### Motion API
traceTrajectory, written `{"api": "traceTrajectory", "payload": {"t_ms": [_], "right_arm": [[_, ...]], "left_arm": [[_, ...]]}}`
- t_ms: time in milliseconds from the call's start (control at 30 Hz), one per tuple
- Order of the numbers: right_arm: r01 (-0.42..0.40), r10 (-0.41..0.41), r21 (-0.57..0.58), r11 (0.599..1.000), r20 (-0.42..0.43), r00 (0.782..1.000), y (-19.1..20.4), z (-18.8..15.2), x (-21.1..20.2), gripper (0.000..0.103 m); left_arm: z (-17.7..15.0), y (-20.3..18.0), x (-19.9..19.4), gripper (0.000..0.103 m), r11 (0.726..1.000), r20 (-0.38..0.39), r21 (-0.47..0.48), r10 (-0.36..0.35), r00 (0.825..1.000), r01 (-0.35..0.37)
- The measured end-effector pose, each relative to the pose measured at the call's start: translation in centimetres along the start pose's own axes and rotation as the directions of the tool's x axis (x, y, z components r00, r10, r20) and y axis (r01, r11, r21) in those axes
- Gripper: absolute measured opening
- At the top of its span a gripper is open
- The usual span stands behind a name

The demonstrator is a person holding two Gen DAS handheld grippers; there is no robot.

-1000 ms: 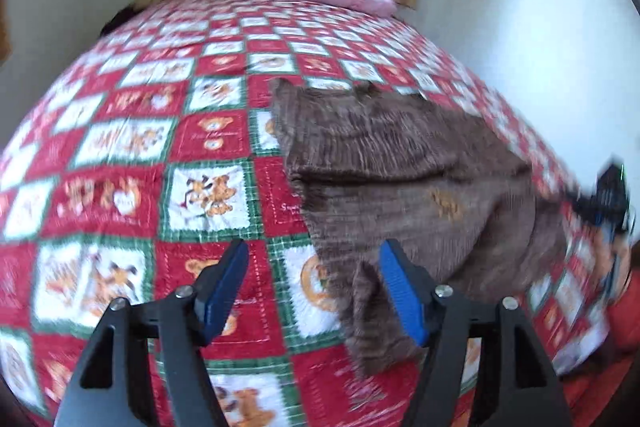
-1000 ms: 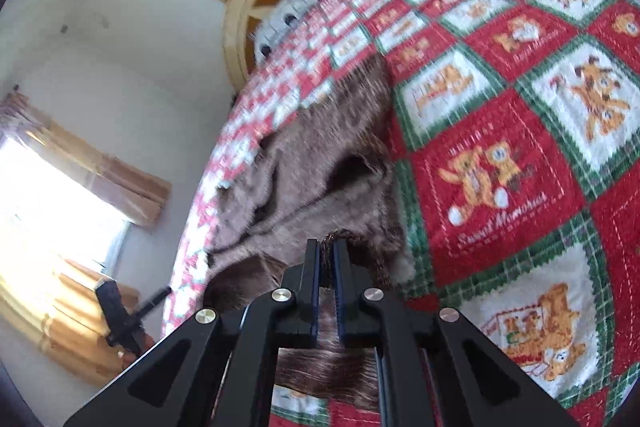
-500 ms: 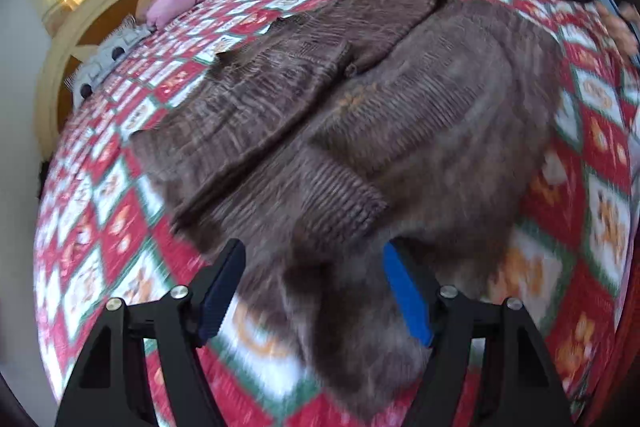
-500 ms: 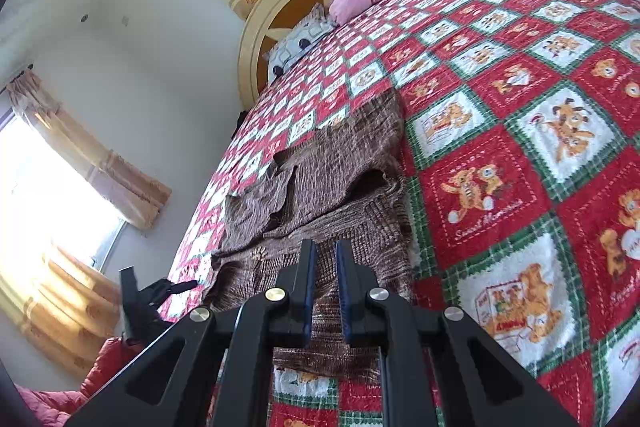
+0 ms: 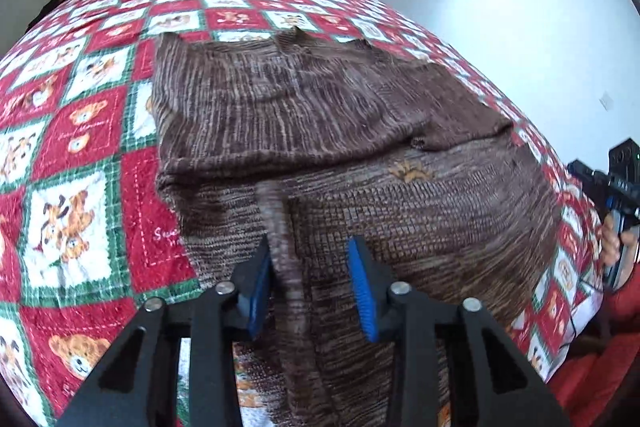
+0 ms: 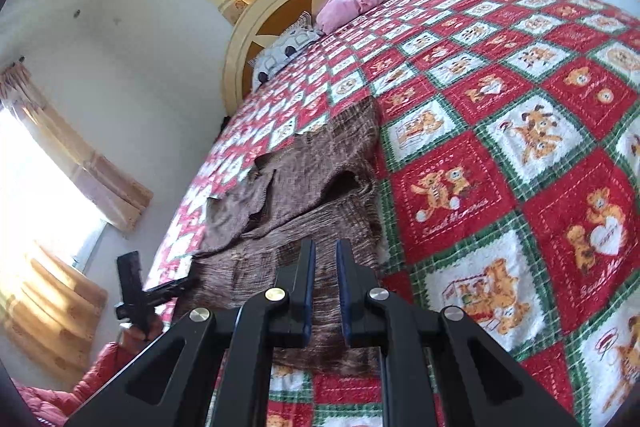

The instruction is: Fold small clothes

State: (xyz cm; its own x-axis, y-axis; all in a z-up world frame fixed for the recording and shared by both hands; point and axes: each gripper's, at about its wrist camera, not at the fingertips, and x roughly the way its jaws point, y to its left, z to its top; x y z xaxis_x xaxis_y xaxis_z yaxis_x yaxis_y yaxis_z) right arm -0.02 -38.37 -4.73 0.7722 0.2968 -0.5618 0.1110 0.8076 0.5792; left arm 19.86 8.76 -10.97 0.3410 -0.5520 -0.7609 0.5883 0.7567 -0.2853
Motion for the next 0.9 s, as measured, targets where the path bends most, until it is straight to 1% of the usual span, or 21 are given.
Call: {"api": "traceTrajectory", "payload": {"t_ms": [33, 100, 167, 233, 267, 300, 367, 533, 567, 633, 667, 700, 733, 767, 800, 833, 867, 900], "right_arm": [[0.020, -0.020, -0.012, 1.000, -0.001, 1.000, 0.1, 0.1, 0.1, 0.011], [0.085, -0.086, -0.061, 0.995, -0.013, 0.996, 0.4, 0.3, 0.6, 0.011], [0.104, -0.106, -0.089, 0.991, -0.025, 0.994, 0.5, 0.4, 1.0, 0.013], [0.125, -0.131, -0.131, 0.984, -0.042, 0.991, 0.7, 0.3, 1.7, 0.024], [0.142, -0.151, -0.158, 0.977, -0.046, 0.987, 0.9, 0.3, 2.1, 0.037], [0.156, -0.168, -0.196, 0.968, -0.045, 0.985, 1.2, 0.3, 2.6, 0.047], [0.165, -0.180, -0.247, 0.955, -0.040, 0.983, 1.8, 0.3, 3.4, 0.048], [0.157, -0.179, -0.343, 0.926, -0.034, 0.983, 3.0, 0.9, 5.7, 0.048], [0.158, -0.188, -0.360, 0.919, -0.048, 0.981, 3.0, 1.0, 6.6, 0.048], [0.185, -0.231, -0.390, 0.902, -0.075, 0.970, 3.2, 0.9, 8.3, 0.048], [0.179, -0.233, -0.400, 0.899, -0.090, 0.968, 3.2, 0.7, 8.9, 0.047], [0.165, -0.228, -0.411, 0.897, -0.110, 0.967, 3.2, 0.4, 9.6, 0.030], [0.162, -0.232, -0.424, 0.891, -0.118, 0.966, 3.4, 0.1, 9.9, 0.015], [0.175, -0.253, -0.448, 0.877, -0.121, 0.960, 3.6, -0.3, 10.2, 0.010], [0.192, -0.269, -0.467, 0.863, -0.104, 0.957, 4.0, -0.6, 10.0, 0.010], [0.191, -0.265, -0.468, 0.863, -0.098, 0.959, 4.2, -0.7, 9.7, 0.010], [0.185, -0.255, -0.462, 0.867, -0.093, 0.962, 4.3, -0.6, 9.3, 0.010], [0.185, -0.249, -0.457, 0.870, -0.082, 0.965, 4.6, -0.5, 8.8, 0.010]], "left_arm": [[-0.1, -0.2, -0.1, 0.050, 1.000, 0.001, -0.005, -0.008, 1.000, 0.008], [0.0, -0.6, 0.1, 0.062, 1.000, -0.001, -0.002, -0.013, 1.000, 0.013], [0.2, -1.3, 0.5, 0.067, 1.000, -0.002, 0.026, 0.007, 1.000, -0.007], [0.4, -1.8, 0.9, 0.070, 0.997, -0.003, 0.067, 0.042, 0.999, -0.042], [0.4, -2.1, 1.1, 0.074, 0.996, -0.003, 0.074, 0.048, 0.999, -0.048], [0.5, -2.1, 1.2, 0.078, 0.996, -0.003, 0.072, 0.046, 0.999, -0.046], [0.6, -2.1, 1.3, 0.080, 0.998, -0.002, 0.056, 0.038, 0.999, -0.038], [0.9, -1.6, 1.3, 0.081, 1.000, -0.002, 0.013, 0.026, 1.000, -0.026], [0.9, -1.7, 1.3, 0.079, 1.000, -0.001, 0.008, 0.025, 1.000, -0.025], [0.9, -1.9, 1.3, 0.073, 0.999, 0.006, 0.007, 0.041, 0.999, -0.041], [0.8, -2.0, 1.3, 0.058, 0.998, 0.012, 0.013, 0.064, 0.998, -0.064], [0.6, -2.1, 1.2, 0.041, 0.996, 0.016, 0.017, 0.089, 0.996, -0.089], [0.5, -2.0, 1.1, 0.033, 0.994, 0.020, 0.013, 0.104, 0.994, -0.104], [0.3, -1.8, 0.8, 0.019, 0.995, 0.028, -0.005, 0.101, 0.995, -0.100], [0.2, -1.5, 0.5, 0.013, 0.997, 0.034, -0.029, 0.075, 0.997, -0.074], [0.1, -1.2, 0.2, 0.013, 0.997, 0.042, -0.048, 0.060, 0.997, -0.058], [0.0, -1.0, -0.2, 0.009, 0.997, 0.055, -0.064, 0.054, 0.997, -0.051], [-0.1, -0.9, -0.5, 0.009, 0.996, 0.068, -0.073, 0.055, 0.996, -0.050]]}}
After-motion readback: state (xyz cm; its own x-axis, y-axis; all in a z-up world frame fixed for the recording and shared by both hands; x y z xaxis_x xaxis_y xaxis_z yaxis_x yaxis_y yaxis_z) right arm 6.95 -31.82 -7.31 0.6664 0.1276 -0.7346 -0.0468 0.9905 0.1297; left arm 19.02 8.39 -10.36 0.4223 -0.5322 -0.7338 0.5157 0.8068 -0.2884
